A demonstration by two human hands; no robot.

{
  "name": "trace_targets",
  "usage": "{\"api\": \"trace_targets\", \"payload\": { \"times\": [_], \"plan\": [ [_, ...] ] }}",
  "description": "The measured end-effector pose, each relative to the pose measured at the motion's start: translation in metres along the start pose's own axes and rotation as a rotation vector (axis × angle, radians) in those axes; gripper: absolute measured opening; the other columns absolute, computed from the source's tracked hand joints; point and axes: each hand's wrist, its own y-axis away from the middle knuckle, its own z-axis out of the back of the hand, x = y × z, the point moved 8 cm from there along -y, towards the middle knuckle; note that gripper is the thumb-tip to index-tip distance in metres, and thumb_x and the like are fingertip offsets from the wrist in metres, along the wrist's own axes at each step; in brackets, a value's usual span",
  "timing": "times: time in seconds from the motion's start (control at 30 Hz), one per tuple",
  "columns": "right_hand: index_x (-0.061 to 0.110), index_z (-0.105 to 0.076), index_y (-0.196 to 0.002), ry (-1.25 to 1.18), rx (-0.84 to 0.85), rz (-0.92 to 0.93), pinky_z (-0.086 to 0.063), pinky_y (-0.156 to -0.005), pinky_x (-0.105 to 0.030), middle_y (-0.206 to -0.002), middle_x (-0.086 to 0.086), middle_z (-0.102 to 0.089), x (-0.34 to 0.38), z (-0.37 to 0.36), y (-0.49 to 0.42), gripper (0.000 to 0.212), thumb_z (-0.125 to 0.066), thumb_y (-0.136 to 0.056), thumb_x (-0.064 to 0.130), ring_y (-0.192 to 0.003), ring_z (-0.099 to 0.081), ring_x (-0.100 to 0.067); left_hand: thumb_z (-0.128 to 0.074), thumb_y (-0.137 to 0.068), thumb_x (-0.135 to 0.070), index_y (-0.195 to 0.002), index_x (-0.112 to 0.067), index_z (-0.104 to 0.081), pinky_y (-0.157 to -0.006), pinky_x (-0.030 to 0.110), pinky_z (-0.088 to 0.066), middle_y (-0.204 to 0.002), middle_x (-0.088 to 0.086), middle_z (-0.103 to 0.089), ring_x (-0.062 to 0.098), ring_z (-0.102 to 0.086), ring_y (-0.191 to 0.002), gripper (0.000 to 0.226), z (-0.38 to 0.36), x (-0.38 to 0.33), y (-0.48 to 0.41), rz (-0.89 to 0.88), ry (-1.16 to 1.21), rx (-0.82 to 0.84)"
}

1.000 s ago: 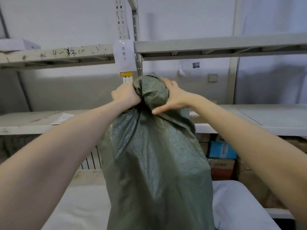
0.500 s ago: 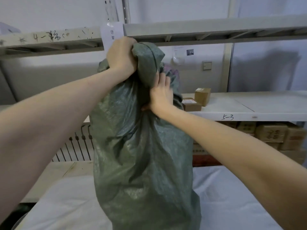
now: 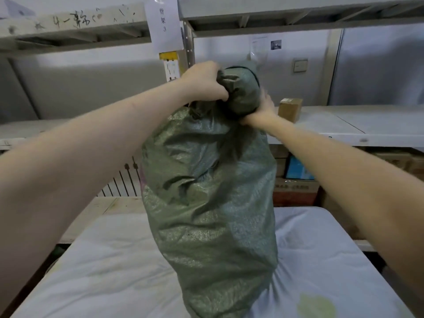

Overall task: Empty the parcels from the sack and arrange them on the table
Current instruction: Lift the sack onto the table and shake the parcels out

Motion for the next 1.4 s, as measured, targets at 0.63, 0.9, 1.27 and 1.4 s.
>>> {"api": "trace_targets", "payload": {
  "times": [0.63, 0.9, 1.27, 1.4],
  "plan": [
    [0.010, -0.061, -0.121, -0.639, -0.241, -0.272, -0.050, -0.098, -0.042, -0.116, -0.012, -0.067, 0.026, 0.006, 0.022, 0.049, -0.070, -0.076, 0.026, -0.109, -0.062, -0.028, -0.057, -0.079, -0.022, -0.126, -0.022, -0.055, -0.092, 0.032, -0.042, -0.118, 0.008, -0.048, 0.024, -0.047, -0.111, 0.047, 0.017, 0.001, 0.022, -0.021, 0.201, -0.064],
    [0.007, -0.050, -0.127, -1.077, -0.236, -0.607, -0.053, -0.091, -0.047, -0.114, -0.011, -0.060, 0.013, -0.001, 0.005, 0.035, -0.052, -0.092, 0.014, -0.103, -0.061, -0.029, -0.069, -0.068, -0.069, -0.154, -0.034, -0.005, -0.116, 0.054, -0.020, -0.161, 0.010, -0.009, 0.032, -0.011, -0.147, 0.113, -0.033, 0.156, 0.058, 0.477, 0.312, 0.244],
    [0.009, -0.056, -0.127, -1.370, -0.152, -0.461, -0.053, -0.086, -0.048, -0.127, -0.015, -0.060, 0.084, -0.007, -0.022, 0.040, -0.037, -0.101, 0.033, -0.110, -0.061, -0.033, -0.065, -0.083, -0.012, -0.083, -0.007, -0.071, -0.067, 0.029, -0.040, -0.082, 0.014, -0.068, 0.028, -0.062, -0.085, 0.008, 0.009, 0.143, 0.008, 0.374, 0.469, -0.463],
    [0.004, -0.051, -0.131, -1.555, -0.084, -0.306, -0.046, -0.099, -0.052, -0.133, -0.018, -0.056, 0.127, 0.012, -0.035, 0.048, -0.034, -0.103, 0.039, -0.119, -0.056, -0.035, -0.044, -0.069, -0.001, -0.079, -0.004, -0.059, -0.065, 0.033, -0.033, -0.079, 0.020, -0.061, 0.028, -0.055, -0.077, 0.018, 0.068, 0.129, -0.009, 0.242, 0.600, -0.788]
  ]
}}
